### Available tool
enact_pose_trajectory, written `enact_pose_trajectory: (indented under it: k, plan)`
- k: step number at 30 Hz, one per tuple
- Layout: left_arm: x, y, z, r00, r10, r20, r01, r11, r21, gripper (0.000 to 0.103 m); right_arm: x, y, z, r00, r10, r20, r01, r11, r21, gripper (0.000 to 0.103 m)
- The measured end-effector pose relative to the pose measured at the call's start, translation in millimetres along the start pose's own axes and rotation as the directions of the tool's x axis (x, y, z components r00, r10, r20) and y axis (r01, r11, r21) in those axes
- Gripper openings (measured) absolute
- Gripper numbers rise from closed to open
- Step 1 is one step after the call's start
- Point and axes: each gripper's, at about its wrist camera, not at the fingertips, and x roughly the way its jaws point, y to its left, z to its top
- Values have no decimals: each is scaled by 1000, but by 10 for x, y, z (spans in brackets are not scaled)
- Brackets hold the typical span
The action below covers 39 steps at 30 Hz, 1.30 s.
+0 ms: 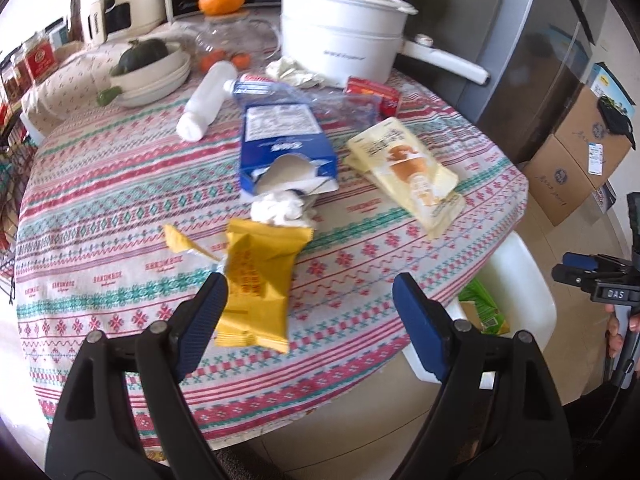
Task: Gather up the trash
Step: 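Grasp the yellow snack wrapper with the left gripper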
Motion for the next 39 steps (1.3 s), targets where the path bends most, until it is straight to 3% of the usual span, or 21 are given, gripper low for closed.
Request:
enact_pose_trajectory:
  k: [12,14,16,18,20,22,28,39]
  plan:
    - [454,327,-67,993,3,-116,-12,997,-71,83,87,213,62,1000,2,-13,-3,999,-33,74]
    - [509,347,-73,991,-6,-130,-6,996,-92,76,97,224,58,1000,0,-15,-1,999,-35,74]
    - [549,368,-84,989,-21,-147,5,994,-110,58,107,222,58,1000,-1,-18,0,999,-35,75]
    - [565,379,-96,987,-40,-155,21,992,-125,56,111,222,51,1000,-2,-20,1,999,-36,74]
    - [555,362,-97,987,-43,-153,24,992,-124,52,111,226,50,1000,-2,-20,2,999,-36,75]
    - [524,348,-97,987,-53,-152,33,991,-126,37,111,231,49,1000,-2,-19,1,999,-38,75]
    - [330,287,-107,992,-42,-123,31,996,-85,20,81,314,96,1000,6,-8,-6,999,-52,75]
    - [-295,243,-16,999,-44,13,44,999,-8,16,72,646,361,999,27,23,-25,995,-98,75]
